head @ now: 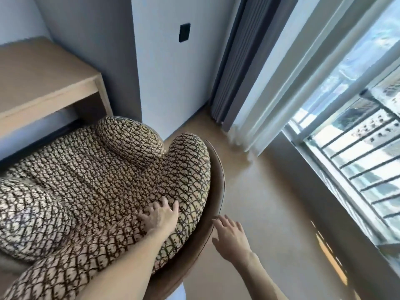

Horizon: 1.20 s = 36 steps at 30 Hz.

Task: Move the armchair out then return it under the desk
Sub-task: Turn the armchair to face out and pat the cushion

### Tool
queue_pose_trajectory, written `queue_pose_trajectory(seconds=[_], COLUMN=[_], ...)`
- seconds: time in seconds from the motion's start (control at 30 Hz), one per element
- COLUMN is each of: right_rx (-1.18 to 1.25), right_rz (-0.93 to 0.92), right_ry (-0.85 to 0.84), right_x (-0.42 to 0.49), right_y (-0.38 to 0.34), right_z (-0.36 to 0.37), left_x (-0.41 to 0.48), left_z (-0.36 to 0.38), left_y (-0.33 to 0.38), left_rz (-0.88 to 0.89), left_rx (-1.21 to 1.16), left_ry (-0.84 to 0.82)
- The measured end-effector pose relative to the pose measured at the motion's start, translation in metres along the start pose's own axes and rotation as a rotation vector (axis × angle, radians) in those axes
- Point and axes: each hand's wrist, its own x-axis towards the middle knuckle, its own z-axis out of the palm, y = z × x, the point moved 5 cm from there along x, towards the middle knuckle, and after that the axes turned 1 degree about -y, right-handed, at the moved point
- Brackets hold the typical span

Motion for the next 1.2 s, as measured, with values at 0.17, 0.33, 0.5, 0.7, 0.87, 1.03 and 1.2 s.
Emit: queue_pose_trajectory(seconds=[0.17, 0.33, 0.5, 0.7, 0.87, 1.03, 1.2], right_rx=[-0.082, -0.219, -0.391, -0.411, -0.418, -0.299, -0.302], right_rz=[-0.119, -0.407, -0.623, -0.866, -0.891, -0.835, -0.892], right_ry=[0.037, -0.016, -0.103, 0.078, 0.04, 0.078, 0.258], right_x=[0.062, 0.111, 0.133, 0.136, 0.153, 0.166, 0.158], right_y=[0.031, 0.018, 0.021, 0.043, 0.031, 0.018, 0.02], right_z=[-0.048, -0.056, -0.035, -0.025, -0.023, -0.016, -0.006], left_x=[0.006, -0.004, -0.034, -0.109, -0.169, -0.183, -0.178], left_z=[0.002, 0.005, 0.015, 0.06, 0.101, 0.106, 0.117], left_y=[0.008, 0.01, 0.02, 0.043, 0.038, -0.003, -0.011], left_rz=[-0.112, -0.192, -0.299, -0.26, -0.186, -0.403, -0.377], left_rx=[-0.079, -0.05, -0.037, 0.056, 0.067, 0.036, 0.077], left_ry=[0.078, 0.158, 0.288, 0.517, 0.598, 0.564, 0.58])
